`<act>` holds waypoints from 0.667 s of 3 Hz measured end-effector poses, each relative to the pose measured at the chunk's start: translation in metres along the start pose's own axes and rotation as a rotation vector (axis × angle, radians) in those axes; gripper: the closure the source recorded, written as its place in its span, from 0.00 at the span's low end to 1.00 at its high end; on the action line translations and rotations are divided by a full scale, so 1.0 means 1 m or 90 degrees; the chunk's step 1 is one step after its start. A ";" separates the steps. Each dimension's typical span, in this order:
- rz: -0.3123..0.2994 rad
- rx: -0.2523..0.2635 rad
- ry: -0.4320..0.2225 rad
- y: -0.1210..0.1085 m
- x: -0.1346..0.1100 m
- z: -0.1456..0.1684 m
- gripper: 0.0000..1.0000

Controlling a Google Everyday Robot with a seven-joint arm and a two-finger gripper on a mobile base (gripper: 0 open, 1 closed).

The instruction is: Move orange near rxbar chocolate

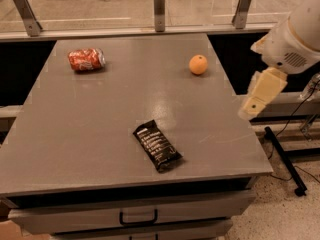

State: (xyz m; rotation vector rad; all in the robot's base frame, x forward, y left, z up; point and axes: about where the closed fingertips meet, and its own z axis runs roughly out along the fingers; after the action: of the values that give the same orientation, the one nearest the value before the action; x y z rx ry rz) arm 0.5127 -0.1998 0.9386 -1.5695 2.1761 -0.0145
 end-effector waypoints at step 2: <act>0.082 0.021 -0.106 -0.080 -0.045 0.089 0.00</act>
Offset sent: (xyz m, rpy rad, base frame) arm 0.1810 0.0522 -0.0640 0.3110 -0.0607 -0.1389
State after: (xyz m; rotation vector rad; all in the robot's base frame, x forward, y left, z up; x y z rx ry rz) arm 0.6278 -0.1648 0.8964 -1.3597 2.1291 0.1164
